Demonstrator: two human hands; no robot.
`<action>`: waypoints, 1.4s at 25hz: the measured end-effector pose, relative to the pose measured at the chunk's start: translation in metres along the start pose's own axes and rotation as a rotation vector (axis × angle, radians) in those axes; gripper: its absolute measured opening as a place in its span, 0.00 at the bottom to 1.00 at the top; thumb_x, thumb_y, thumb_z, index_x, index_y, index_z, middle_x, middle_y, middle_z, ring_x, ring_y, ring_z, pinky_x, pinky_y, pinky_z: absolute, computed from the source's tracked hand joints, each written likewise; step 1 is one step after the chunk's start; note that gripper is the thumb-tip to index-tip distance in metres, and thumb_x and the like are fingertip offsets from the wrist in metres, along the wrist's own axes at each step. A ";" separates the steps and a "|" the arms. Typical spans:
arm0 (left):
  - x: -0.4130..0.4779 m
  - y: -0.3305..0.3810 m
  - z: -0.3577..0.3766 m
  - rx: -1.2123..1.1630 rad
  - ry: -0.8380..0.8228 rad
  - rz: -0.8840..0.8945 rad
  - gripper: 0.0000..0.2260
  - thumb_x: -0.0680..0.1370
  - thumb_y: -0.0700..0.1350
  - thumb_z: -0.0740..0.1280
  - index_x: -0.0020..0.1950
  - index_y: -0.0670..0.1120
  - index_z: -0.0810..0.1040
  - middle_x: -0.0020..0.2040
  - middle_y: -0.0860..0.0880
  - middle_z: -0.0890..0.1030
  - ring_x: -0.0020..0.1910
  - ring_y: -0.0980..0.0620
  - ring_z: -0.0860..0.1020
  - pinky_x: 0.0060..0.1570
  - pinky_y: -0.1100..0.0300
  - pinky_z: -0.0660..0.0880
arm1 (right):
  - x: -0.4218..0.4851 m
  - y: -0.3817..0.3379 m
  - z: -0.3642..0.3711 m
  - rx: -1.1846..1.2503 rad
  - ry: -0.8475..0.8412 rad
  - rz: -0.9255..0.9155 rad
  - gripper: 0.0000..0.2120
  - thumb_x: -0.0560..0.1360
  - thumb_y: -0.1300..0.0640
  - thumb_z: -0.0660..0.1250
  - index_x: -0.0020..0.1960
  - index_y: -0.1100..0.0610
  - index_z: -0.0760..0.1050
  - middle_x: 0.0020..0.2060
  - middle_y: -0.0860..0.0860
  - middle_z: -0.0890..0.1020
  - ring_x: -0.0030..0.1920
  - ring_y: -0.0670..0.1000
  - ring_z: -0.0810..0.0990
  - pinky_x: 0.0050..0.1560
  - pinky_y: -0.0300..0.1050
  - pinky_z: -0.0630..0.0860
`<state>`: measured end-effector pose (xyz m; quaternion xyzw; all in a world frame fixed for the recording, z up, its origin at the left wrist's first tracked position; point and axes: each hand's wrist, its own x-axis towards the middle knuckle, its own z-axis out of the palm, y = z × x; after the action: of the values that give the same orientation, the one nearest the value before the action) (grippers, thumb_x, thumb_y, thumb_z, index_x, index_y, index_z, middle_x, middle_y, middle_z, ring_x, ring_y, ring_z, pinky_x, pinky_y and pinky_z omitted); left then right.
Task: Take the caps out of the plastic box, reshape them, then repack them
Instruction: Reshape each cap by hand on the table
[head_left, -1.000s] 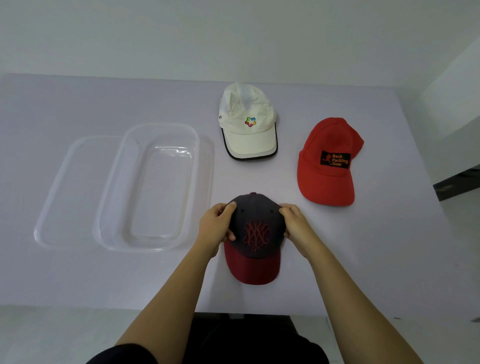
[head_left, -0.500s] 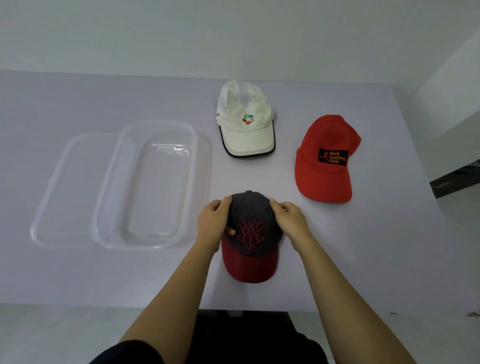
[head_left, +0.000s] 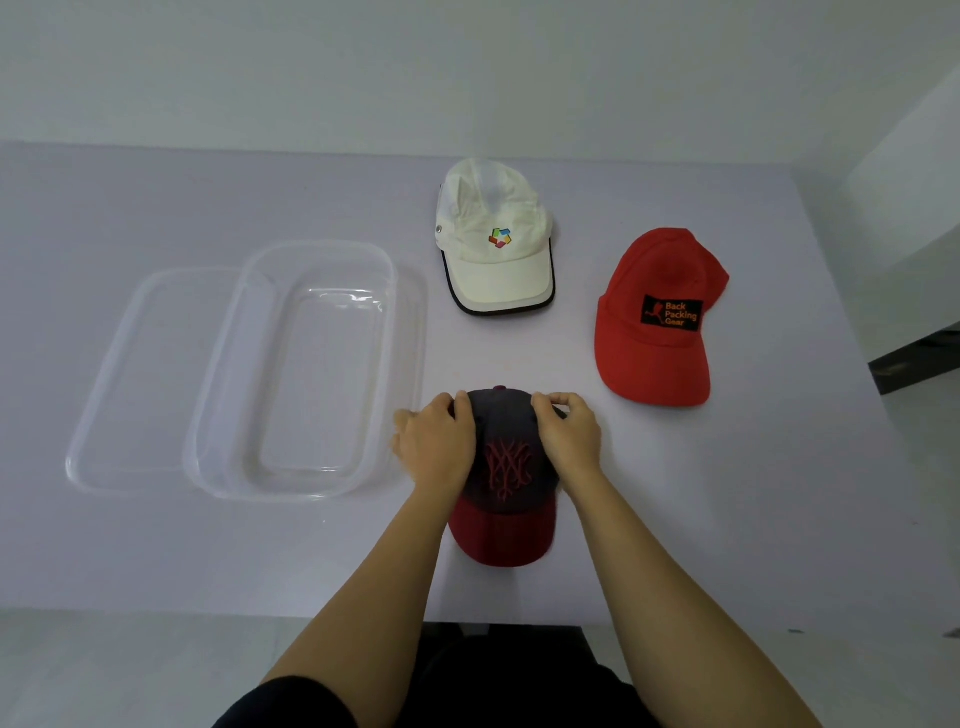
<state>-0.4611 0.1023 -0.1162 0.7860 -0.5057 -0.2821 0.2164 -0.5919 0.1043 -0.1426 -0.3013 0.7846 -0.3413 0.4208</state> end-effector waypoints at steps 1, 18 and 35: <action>0.001 0.000 0.001 -0.085 -0.017 -0.030 0.17 0.80 0.49 0.57 0.33 0.44 0.68 0.28 0.51 0.65 0.40 0.50 0.65 0.42 0.55 0.65 | 0.000 0.000 0.002 -0.001 0.015 -0.005 0.12 0.74 0.47 0.64 0.51 0.55 0.76 0.48 0.49 0.79 0.49 0.49 0.76 0.52 0.44 0.73; 0.017 0.001 0.011 -0.322 0.055 -0.233 0.19 0.77 0.45 0.58 0.27 0.45 0.58 0.26 0.50 0.60 0.26 0.54 0.59 0.29 0.58 0.58 | 0.014 -0.010 0.014 -0.211 -0.065 -0.013 0.23 0.74 0.46 0.60 0.25 0.56 0.64 0.28 0.54 0.71 0.31 0.53 0.70 0.37 0.47 0.66; -0.008 0.107 0.082 -0.068 -0.300 0.438 0.25 0.76 0.36 0.60 0.74 0.40 0.62 0.74 0.42 0.64 0.73 0.45 0.63 0.70 0.58 0.58 | 0.076 0.019 -0.126 -0.369 0.225 -0.235 0.38 0.65 0.69 0.66 0.73 0.66 0.55 0.73 0.63 0.57 0.74 0.61 0.55 0.74 0.52 0.55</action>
<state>-0.5896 0.0631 -0.1089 0.5997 -0.6804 -0.3588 0.2208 -0.7399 0.0928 -0.1404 -0.4223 0.8353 -0.2700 0.2260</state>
